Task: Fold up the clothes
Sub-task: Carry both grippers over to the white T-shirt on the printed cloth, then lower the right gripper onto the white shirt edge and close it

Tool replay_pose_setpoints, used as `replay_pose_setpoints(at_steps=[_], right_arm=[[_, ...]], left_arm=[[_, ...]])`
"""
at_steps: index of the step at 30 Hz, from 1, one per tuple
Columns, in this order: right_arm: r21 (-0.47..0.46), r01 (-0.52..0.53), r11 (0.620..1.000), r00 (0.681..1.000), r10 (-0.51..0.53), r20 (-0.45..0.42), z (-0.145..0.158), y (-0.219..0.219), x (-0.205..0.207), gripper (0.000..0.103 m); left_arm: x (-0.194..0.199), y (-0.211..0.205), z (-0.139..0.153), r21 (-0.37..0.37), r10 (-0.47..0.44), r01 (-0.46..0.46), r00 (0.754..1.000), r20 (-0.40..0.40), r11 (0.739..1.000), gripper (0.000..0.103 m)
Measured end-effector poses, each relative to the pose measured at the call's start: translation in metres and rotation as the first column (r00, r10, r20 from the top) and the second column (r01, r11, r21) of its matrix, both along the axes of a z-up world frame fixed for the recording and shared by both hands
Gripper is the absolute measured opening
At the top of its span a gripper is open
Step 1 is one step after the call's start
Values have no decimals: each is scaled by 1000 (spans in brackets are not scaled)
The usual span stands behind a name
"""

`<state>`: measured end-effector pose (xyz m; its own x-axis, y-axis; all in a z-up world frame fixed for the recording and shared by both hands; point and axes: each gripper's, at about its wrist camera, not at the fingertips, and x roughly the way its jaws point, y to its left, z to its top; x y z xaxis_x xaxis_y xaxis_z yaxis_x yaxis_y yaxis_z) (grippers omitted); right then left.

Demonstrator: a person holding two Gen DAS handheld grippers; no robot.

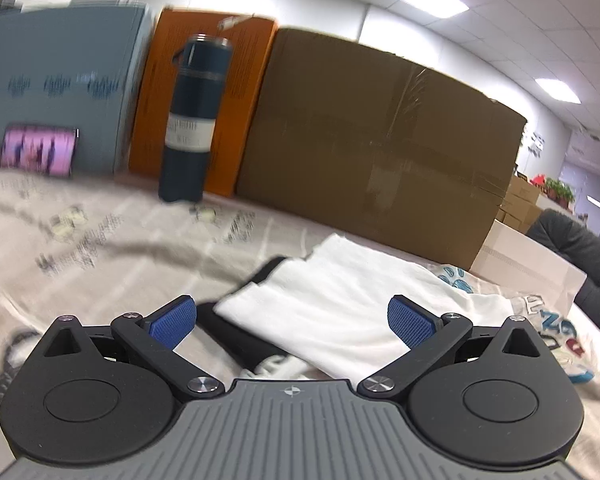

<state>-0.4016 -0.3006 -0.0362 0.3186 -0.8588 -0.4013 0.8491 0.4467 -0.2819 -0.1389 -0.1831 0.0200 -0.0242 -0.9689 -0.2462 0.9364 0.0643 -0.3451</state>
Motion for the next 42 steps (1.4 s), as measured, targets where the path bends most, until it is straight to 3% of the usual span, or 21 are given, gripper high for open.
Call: replay_pose_setpoints(at_steps=[14, 26, 30, 38, 42], right_arm=[[24, 12, 1000, 994, -10, -106, -14, -32, 9, 103], [27, -25, 999, 995, 28, -91, -6, -32, 6, 103], [6, -49, 999, 979, 49, -196, -11, -30, 8, 103], [22, -44, 999, 967, 48, -251, -15, -41, 26, 103], [46, -25, 999, 974, 34, -223, -19, -52, 36, 99]], left_arm=[[-5, -39, -13, 94, -65, 70, 996, -56, 993, 103], [-9, -61, -23, 144, -109, 118, 992, -67, 983, 103], [-8, -64, -25, 150, -110, 119, 991, -71, 982, 103], [-11, -69, -29, 159, -121, 131, 990, -72, 979, 103], [-10, -68, -29, 156, -122, 132, 990, -72, 979, 103]])
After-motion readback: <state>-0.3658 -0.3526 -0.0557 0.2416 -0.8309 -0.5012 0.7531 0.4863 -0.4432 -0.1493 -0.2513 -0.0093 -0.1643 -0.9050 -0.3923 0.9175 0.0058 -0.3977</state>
